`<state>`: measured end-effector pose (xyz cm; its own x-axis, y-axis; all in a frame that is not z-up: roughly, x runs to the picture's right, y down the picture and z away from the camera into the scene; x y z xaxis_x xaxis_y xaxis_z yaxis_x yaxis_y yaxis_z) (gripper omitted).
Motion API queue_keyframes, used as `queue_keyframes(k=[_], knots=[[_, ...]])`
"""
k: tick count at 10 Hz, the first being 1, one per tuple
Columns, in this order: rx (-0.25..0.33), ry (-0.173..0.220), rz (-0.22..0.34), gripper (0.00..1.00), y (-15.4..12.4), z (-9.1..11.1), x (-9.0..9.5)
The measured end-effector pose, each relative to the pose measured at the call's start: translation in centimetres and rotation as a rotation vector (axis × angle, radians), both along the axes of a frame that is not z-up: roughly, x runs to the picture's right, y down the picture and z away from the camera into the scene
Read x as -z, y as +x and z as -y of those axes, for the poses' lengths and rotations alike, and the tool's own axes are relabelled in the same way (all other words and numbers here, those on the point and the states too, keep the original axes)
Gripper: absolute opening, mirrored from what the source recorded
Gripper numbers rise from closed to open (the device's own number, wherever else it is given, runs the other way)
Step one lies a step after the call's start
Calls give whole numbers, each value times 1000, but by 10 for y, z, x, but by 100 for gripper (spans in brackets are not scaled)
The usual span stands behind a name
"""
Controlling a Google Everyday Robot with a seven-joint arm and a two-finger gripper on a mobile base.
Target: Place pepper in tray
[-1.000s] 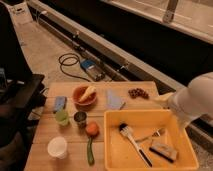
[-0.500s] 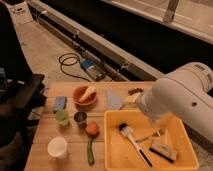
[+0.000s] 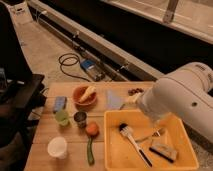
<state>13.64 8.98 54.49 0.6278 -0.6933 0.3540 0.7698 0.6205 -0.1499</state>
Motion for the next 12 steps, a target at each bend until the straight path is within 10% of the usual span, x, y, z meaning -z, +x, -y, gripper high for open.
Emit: queue_keyframes(k=[7, 12], knots=[[327, -72, 61, 80, -130, -35, -45], [311, -95, 164, 80, -230, -57, -58]])
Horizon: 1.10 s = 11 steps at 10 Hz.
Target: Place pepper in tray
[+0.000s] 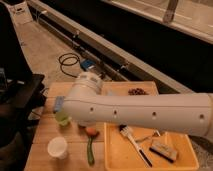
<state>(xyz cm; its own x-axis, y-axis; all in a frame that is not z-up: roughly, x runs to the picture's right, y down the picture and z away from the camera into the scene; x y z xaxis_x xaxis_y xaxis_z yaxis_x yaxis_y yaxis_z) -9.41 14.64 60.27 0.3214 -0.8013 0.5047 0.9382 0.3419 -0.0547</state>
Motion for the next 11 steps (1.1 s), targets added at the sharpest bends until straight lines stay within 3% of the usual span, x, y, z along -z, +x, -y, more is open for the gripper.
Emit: queue_keyframes(k=[4, 8, 11], knots=[[-4, -3, 1, 80, -2, 0, 0], [1, -93, 35, 80, -8, -21, -31], [-19, -135, 61, 80, -18, -36, -48]])
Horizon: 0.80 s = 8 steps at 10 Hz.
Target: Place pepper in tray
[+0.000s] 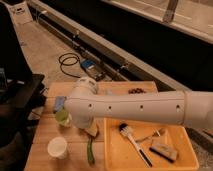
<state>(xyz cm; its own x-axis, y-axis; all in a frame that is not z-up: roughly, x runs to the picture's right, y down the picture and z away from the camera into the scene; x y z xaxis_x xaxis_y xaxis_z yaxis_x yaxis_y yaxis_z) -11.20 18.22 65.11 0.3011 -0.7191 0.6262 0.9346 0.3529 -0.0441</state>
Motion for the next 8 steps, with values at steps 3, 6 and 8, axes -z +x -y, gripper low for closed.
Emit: queue_keyframes(k=[3, 6, 8], knots=[[-36, -55, 24, 80, -8, -19, -18], [-57, -110, 36, 80, -18, -37, -40], [-95, -146, 37, 80, -16, -52, -54]])
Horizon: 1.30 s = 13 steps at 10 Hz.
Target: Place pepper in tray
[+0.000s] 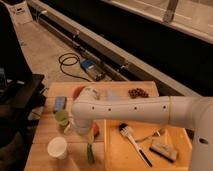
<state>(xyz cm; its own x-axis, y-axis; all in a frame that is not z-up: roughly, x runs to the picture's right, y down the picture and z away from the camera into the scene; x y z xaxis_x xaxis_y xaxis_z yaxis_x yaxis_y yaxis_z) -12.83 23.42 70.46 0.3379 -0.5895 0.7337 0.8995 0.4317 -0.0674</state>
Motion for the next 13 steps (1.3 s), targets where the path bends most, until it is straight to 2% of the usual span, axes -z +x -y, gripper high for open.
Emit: queue_keyframes(k=[5, 7, 8, 13], knots=[[-1, -4, -3, 80, 1, 0, -2], [37, -41, -54, 80, 9, -8, -11], [46, -75, -94, 80, 26, -19, -22], [12, -182, -171, 80, 60, -50, -47]])
